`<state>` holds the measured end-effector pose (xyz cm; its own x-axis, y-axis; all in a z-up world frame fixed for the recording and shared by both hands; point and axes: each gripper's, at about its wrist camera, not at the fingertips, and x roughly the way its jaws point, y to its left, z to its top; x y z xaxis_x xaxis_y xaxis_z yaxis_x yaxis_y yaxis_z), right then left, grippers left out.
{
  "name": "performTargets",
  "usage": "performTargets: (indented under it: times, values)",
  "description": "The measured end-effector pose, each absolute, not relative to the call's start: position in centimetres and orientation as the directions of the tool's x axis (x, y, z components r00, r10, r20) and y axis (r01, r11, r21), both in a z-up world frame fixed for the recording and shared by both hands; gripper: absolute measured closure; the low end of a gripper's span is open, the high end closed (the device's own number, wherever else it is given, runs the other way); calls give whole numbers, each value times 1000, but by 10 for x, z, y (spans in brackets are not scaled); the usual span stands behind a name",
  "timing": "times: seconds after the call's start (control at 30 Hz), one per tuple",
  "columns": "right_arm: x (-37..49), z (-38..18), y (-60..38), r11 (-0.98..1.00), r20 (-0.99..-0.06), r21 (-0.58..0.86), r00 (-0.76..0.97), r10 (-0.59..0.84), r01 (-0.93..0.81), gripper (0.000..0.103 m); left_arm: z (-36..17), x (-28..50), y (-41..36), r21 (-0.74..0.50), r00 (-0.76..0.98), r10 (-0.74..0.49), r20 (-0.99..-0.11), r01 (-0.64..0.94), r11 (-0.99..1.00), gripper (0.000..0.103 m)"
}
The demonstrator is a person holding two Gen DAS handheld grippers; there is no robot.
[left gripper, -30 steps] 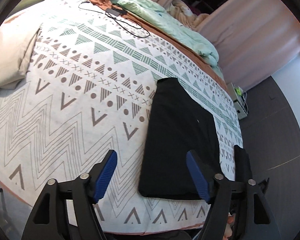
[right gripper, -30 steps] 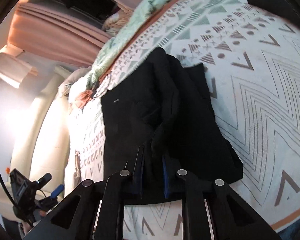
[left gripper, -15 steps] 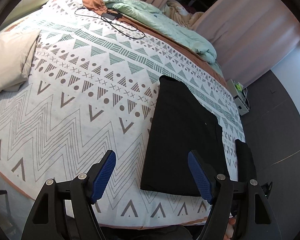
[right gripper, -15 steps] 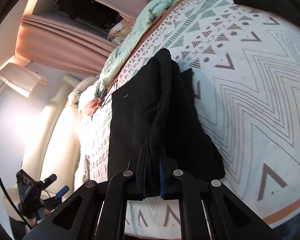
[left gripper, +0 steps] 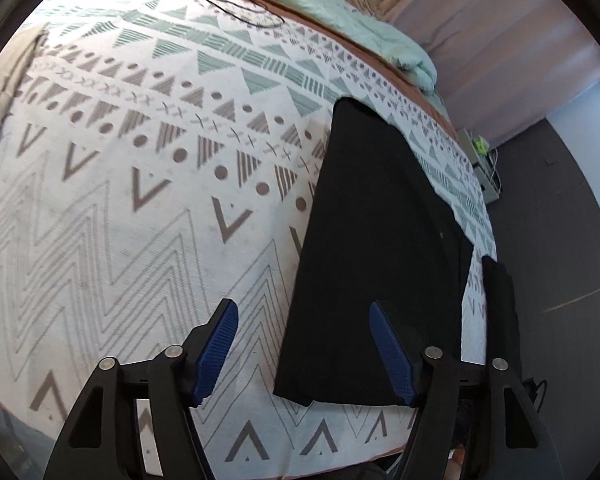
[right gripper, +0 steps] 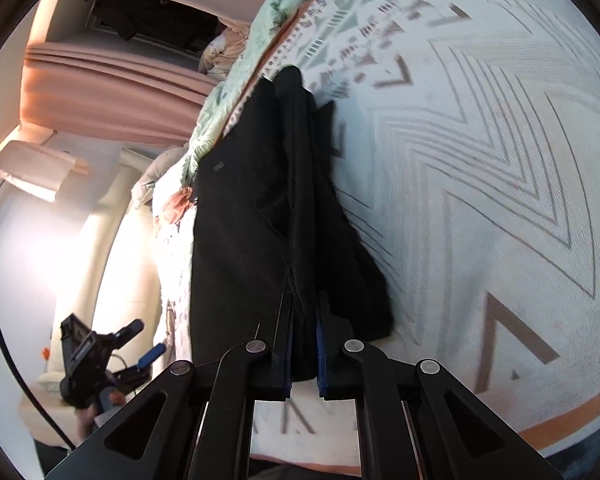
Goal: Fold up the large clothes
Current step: 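Close both grippers on the end of the folded shirt strip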
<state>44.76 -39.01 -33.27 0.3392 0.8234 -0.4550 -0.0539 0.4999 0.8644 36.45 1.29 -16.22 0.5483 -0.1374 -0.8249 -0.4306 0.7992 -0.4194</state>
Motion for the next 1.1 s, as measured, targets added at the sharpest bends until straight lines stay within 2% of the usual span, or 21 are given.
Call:
performTargets:
  times: [0.1,0.23,0.3,0.33,0.4,0.5,0.63,0.77,1.1]
  values:
    - [445,-349,-394,502,-469,864,323,822,-22,95,-177,374,9,-407,519,-153,-841,-421,811,43]
    - [448,-344,-395,527,-495,849,302,814,-27,94,-193,385,9,-404,493,-166,-854,-427,809,44]
    - [453,-333,-397,556,-520,830,295,802,-51,79,-197,391,9,-396,484,-164,-859,-427,813,44]
    - [455,-328,-399,573,-532,818,301,792,-61,74,-197,394,10,-392,483,-161,-861,-427,815,44]
    - [464,-315,-405,598,-545,797,325,773,-86,51,-195,399,11,-390,490,-155,-858,-426,816,44]
    - [482,-304,-411,584,-521,805,345,781,-107,28,-193,411,13,-393,493,-156,-856,-425,816,44]
    - [509,-297,-407,578,-514,807,338,788,-122,27,-194,428,15,-384,492,-149,-858,-421,822,44]
    - [538,-300,-394,578,-522,805,302,798,-136,21,-201,442,17,-382,484,-154,-861,-418,824,44]
    - [593,-331,-351,545,-520,826,177,835,-143,21,-210,476,24,-412,506,-182,-843,-390,824,44]
